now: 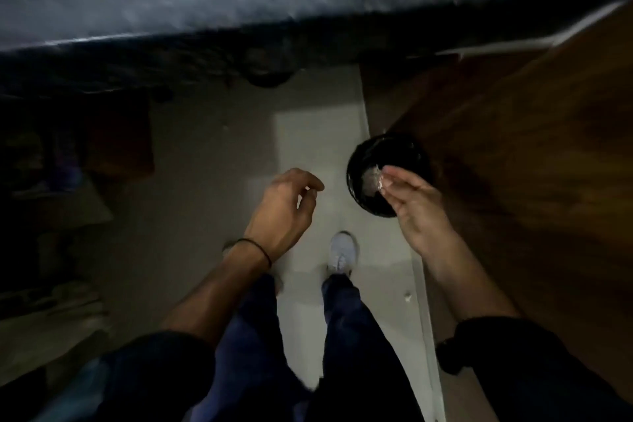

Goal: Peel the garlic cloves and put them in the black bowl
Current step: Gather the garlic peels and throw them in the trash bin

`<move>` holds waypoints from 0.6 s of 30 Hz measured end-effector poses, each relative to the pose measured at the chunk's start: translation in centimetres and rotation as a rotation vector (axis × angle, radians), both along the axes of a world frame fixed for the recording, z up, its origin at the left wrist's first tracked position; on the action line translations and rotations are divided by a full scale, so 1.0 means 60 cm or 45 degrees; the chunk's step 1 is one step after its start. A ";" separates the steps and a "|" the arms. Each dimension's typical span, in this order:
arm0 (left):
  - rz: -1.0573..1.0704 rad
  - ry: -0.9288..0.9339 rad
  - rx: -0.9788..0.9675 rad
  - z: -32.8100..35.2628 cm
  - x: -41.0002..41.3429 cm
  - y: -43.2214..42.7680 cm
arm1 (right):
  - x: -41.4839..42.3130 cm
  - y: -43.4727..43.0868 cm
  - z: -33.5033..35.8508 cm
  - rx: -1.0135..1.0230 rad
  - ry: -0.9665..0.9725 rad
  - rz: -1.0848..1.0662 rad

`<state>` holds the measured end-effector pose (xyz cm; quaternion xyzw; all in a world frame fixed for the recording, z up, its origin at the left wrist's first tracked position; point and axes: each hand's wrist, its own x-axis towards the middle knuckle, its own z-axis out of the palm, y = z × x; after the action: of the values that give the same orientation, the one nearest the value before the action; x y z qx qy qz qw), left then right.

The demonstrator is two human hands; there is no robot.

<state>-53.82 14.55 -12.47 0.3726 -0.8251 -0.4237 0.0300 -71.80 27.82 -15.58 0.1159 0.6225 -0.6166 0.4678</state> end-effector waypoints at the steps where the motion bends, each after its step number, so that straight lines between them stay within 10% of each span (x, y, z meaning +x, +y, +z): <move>1: -0.048 -0.023 0.034 -0.035 -0.021 0.009 | -0.019 0.019 -0.040 0.045 0.046 -0.001; 18: -0.145 -0.205 0.226 -0.633 -0.216 0.046 | -0.177 0.088 -0.679 0.454 0.722 0.193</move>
<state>-66.77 17.29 -50.46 0.3594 -0.8039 -0.4647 -0.0935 -82.42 33.11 -56.31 -0.0269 0.8326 -0.4693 0.2931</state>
